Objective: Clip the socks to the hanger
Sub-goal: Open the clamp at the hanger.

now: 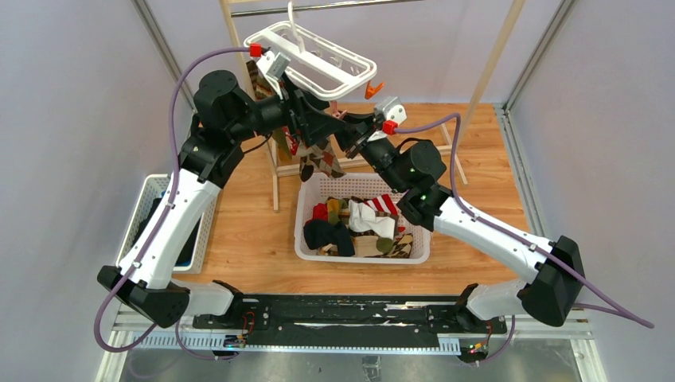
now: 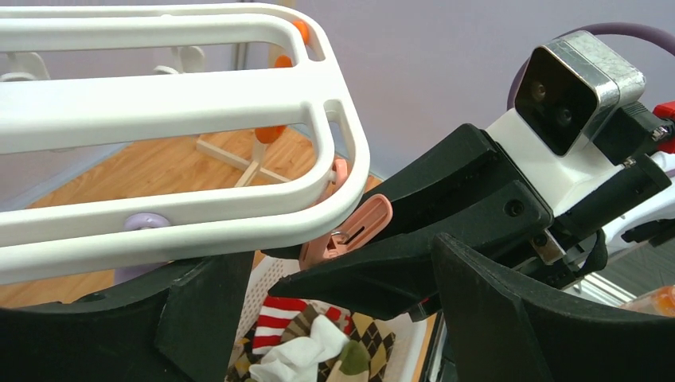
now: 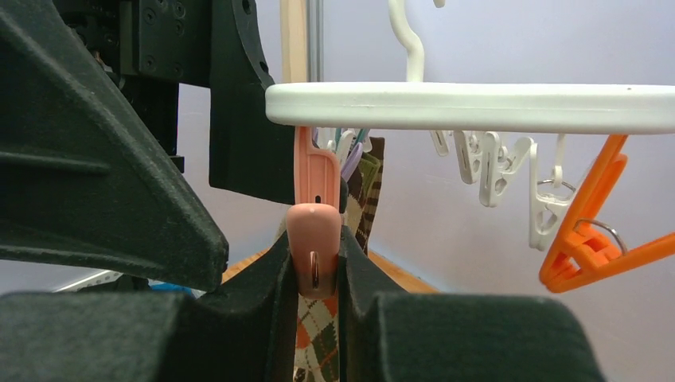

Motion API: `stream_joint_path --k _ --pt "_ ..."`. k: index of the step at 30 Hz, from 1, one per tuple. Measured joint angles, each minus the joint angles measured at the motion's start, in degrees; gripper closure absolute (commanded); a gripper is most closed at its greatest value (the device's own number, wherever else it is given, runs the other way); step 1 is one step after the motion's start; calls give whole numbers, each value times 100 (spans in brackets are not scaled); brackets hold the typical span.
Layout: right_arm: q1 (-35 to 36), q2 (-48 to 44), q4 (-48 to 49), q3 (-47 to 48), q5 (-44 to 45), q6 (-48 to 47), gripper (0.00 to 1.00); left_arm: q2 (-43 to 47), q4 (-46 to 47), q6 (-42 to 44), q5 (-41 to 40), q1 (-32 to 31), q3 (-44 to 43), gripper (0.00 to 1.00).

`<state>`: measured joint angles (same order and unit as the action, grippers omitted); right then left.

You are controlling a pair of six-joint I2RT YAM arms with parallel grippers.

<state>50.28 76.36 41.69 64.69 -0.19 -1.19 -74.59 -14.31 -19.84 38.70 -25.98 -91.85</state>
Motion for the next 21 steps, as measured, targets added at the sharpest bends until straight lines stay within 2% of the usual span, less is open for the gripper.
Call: stream_joint_path --k 12,21 --pt "190 107 -234 155 76 96 100 125 483 -518 -358 -11 468 20" --pt "330 177 -411 315 133 203 100 264 525 -540 -680 -33 605 36"
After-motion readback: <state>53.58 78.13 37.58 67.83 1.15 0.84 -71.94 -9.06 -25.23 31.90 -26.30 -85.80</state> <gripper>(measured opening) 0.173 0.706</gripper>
